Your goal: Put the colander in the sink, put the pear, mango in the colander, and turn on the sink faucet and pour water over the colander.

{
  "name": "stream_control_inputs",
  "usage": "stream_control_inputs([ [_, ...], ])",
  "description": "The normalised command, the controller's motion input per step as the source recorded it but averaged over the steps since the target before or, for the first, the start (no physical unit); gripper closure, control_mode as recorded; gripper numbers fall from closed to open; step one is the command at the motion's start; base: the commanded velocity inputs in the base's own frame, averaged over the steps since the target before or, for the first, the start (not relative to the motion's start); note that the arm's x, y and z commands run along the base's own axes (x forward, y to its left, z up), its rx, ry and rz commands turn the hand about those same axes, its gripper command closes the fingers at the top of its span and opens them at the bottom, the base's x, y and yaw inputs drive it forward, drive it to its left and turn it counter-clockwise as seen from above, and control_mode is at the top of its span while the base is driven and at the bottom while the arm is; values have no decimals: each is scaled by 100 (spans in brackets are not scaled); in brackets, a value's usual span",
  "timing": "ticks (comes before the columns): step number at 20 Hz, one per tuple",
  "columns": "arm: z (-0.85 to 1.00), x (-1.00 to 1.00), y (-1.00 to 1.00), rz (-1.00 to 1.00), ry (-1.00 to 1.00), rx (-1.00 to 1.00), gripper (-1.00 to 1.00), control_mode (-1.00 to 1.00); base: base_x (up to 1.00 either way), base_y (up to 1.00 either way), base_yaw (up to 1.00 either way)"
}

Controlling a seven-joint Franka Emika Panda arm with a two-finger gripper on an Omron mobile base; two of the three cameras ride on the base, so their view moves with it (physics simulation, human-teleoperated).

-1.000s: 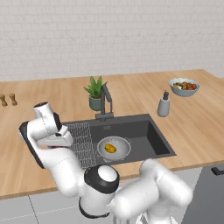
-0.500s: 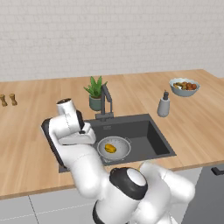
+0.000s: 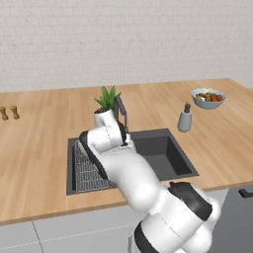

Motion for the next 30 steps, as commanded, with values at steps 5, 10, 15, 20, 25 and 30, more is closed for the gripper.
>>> stream_control_inputs([
  [5, 11, -7, -94, 20, -6, 0, 100, -100, 0, 0, 0],
  [10, 8, -1, -91, 19, -6, 5, 100, -100, 0, 0, 0],
  [15, 0, 1, -86, 20, -3, 12, 100, -100, 0, 0, 0],
  [20, -1, 17, -76, 24, 0, 20, 100, -100, 0, 0, 0],
  [25, -11, 57, -34, 28, 0, 29, 100, -100, 0, 0, 0],
  [30, -9, 72, -7, 21, 0, 34, 100, -100, 0, 0, 0],
])
